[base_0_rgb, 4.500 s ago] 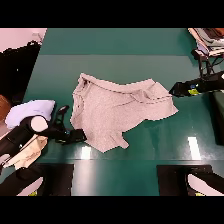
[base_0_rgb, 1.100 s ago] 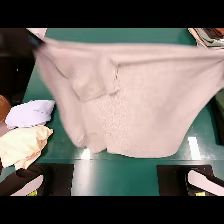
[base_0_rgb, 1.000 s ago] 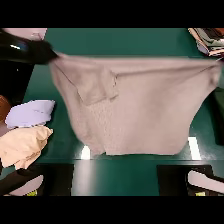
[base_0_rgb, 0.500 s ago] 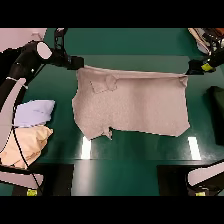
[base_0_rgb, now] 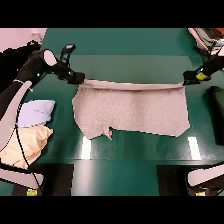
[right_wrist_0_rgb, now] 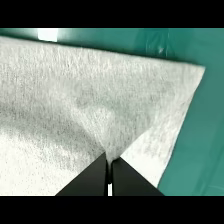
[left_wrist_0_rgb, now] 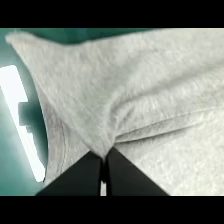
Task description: Fold the shirts.
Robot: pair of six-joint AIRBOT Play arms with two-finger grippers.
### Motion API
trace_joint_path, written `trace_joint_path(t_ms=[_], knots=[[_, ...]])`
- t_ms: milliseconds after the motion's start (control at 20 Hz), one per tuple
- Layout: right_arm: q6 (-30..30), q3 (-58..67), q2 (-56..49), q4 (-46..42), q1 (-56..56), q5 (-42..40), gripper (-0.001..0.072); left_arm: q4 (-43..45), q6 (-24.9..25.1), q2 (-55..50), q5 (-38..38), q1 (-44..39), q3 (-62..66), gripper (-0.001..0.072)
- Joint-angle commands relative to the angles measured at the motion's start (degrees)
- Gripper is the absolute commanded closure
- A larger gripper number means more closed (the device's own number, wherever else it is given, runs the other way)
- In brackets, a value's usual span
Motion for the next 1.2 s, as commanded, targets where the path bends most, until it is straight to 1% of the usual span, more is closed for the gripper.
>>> trace_joint_path(t_ms=[0, 150, 200, 250, 300, 450, 550, 650, 700, 900, 1050, 1150], knots=[[0.1, -9.4, 3.0, -1.2, 1.4, -5.9, 0.0699, -0.1, 0.6, -0.1, 4.5, 0.0, -5.7, 0.0684], [1.1, -12.8, 4.0, -1.1, 2.1, -8.3, 0.0696, -0.1, -0.3, -0.1, 6.3, 0.0, -6.5, 0.0682], [1.1, -12.9, 4.0, -0.7, 2.1, -7.9, 0.0603, 0.0, -1.2, -0.1, 5.9, 0.0, -6.4, 0.0526], [1.1, -12.9, 4.1, -0.7, 2.1, -7.5, 0.0366, 0.0, -2.0, 0.0, 5.1, 0.0, -6.4, 0.0242], [1.1, -12.9, 4.7, -0.8, 2.1, -6.6, 0.0311, 0.0, -3.0, 0.1, 2.8, 0.2, -6.2, 0.0136], [1.1, -13.6, 9.1, -0.7, 0.4, -4.4, 0.0311, 0.6, -2.6, 1.4, -9.2, 1.8, -5.2, 0.0135], [1.1, -17.5, 14.6, -0.7, -1.5, -4.4, 0.0311, 1.8, -2.3, 4.8, -14.5, 2.0, -6.3, 0.0135], [1.1, -22.8, 20.3, -0.7, -3.3, -4.5, 0.0311, 0.6, -3.0, 10.4, -13.9, 2.0, -11.8, 0.0135], [1.1, -25.6, 23.1, -0.7, -4.2, -5.1, 0.0311, -0.5, -4.2, 13.8, -12.9, 2.0, -16.1, 0.0135], [1.1, -34.1, 31.1, -0.4, -6.8, -9.5, 0.0311, -7.6, -5.8, 26.3, -11.3, 2.0, -34.7, 0.0135], [1.0, -37.6, 34.4, 3.0, -7.5, -11.1, 0.0311, -14.1, -5.9, 32.7, -5.9, 2.0, -46.8, 0.0135], [1.0, -37.6, 34.5, 3.8, -7.5, -11.0, 0.0311, -18.4, -5.7, 33.4, -1.5, 2.0, -51.9, 0.0135]])
